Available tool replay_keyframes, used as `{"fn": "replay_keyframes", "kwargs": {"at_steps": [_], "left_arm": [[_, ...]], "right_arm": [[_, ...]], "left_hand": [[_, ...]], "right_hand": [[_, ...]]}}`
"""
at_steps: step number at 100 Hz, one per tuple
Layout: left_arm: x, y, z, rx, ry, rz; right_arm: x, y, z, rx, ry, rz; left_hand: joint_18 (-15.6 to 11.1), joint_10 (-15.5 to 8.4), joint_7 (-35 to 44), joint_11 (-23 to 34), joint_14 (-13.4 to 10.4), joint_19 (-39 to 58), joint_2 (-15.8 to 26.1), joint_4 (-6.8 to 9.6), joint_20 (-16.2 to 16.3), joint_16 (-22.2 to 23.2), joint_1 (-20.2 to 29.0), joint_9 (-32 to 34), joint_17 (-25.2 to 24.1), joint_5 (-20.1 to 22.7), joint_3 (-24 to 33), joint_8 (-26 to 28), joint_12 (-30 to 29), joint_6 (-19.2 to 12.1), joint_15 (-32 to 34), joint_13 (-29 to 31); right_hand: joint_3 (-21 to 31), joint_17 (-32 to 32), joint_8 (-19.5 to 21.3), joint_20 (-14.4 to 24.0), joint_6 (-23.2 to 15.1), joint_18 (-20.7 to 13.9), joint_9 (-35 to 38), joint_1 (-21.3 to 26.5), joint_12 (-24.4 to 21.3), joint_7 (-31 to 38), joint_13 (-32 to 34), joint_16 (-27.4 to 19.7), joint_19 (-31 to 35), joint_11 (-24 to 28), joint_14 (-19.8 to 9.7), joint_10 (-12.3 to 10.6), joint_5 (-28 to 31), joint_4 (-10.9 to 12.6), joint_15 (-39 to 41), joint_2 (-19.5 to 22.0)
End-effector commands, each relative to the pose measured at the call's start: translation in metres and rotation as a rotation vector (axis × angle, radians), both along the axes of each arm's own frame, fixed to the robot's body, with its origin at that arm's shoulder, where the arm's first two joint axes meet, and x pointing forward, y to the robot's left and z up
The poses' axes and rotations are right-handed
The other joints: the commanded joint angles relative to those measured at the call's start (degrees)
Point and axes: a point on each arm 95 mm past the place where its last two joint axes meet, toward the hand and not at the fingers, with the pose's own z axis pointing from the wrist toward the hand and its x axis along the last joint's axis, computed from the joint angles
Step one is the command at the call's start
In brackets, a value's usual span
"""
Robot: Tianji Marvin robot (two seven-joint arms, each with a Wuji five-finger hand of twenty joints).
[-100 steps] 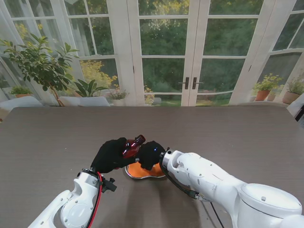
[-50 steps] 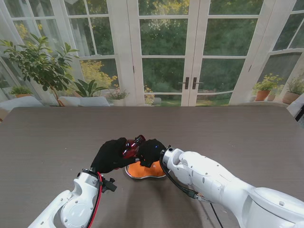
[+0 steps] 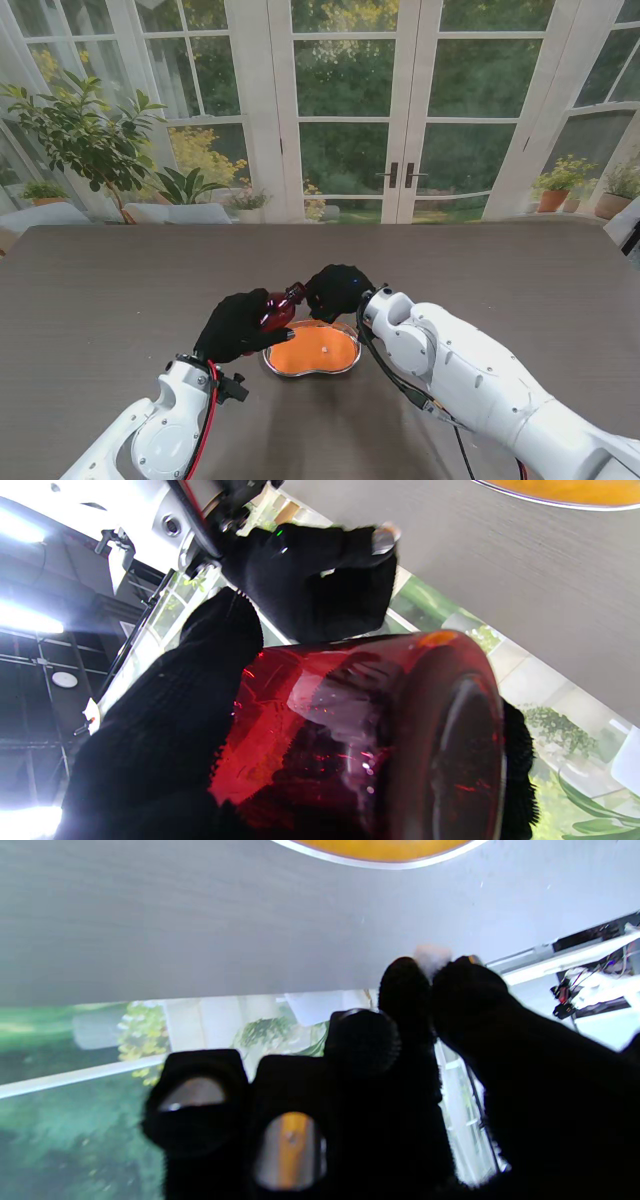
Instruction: Collect the cotton balls from the tray into a sample bottle
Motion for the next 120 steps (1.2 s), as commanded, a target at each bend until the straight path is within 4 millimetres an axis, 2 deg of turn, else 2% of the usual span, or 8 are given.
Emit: {"fn": "replay_keyframes", "kwargs": {"at_steps": [1, 38, 62, 89, 120], "left_arm": [[0.002, -0.003, -0.001, -0.003, 0.013, -0.007], [0.011, -0.008, -0.005, -0.008, 0.035, -0.011], [0.019, -0.013, -0.006, -0.015, 0.04, -0.013], [0.027, -0.024, -0.001, -0.04, 0.022, -0.011], [0.035, -0.036, 0.005, -0.079, -0.011, -0.006]], "right_arm": [[0.0, -0.005, 0.007, 0.006, -0.011, -0.016], [-0.008, -0.027, 0.073, 0.135, -0.075, -0.113], [-0.016, -0.037, 0.104, 0.221, -0.102, -0.154], [-0.028, -0.039, 0.119, 0.298, -0.117, -0.15], [-0.039, -0.036, 0.127, 0.36, -0.12, -0.133]], "left_hand": [[-2.4, -2.9, 15.9, 1.1, 1.8, 2.0, 17.5, 1.21, 0.7, 0.9, 15.0, 3.4, -0.6, 7.4, 17.7, 0.8, 1.9, -12.2, 3.4, 2.6], [-2.4, -2.8, 15.9, 1.0, 1.9, 2.0, 17.6, 1.21, 0.8, 0.9, 15.0, 3.3, -0.7, 7.4, 17.7, 0.9, 1.9, -12.1, 3.4, 2.5], [-2.4, -2.8, 15.9, 1.1, 1.9, 2.0, 17.5, 1.22, 0.8, 0.9, 15.0, 3.3, -0.7, 7.4, 17.6, 0.9, 2.0, -12.1, 3.4, 2.5], [-2.3, -2.7, 15.9, 1.0, 2.0, 2.0, 17.5, 1.22, 0.9, 1.0, 15.0, 3.4, -0.8, 7.5, 17.7, 0.9, 2.0, -12.0, 3.4, 2.5], [-2.3, -2.8, 15.9, 1.1, 1.9, 2.0, 17.5, 1.23, 0.9, 1.0, 15.0, 3.4, -0.7, 7.5, 17.7, 0.9, 2.0, -12.1, 3.4, 2.5]], "right_hand": [[3.1, 1.6, 1.8, 1.2, 3.1, -0.1, 3.5, 0.0, 0.4, 1.4, 0.7, 1.4, 4.4, 2.3, -4.3, 1.1, 0.8, 1.6, 4.0, 0.2], [2.5, 1.6, 1.9, 1.2, 3.6, 0.2, 3.4, 0.3, 0.4, 1.3, 0.7, 1.5, 4.5, 2.3, -4.1, 1.4, 0.8, 1.8, 4.1, 0.4], [2.3, 1.6, 2.0, 1.3, 4.0, 0.4, 3.4, 0.5, 0.5, 1.3, 0.7, 1.5, 4.7, 2.2, -4.0, 1.7, 0.8, 1.9, 4.1, 0.4], [2.2, 1.6, 2.1, 1.3, 4.0, 0.6, 3.5, 0.5, 0.5, 1.2, 0.7, 1.5, 4.7, 2.1, -3.8, 1.6, 0.8, 2.0, 4.2, 0.6], [2.2, 1.7, 2.2, 1.3, 4.2, 0.5, 3.6, 0.6, 0.6, 1.1, 0.7, 1.5, 4.7, 2.1, -3.8, 1.8, 0.9, 2.0, 4.2, 0.6]]}}
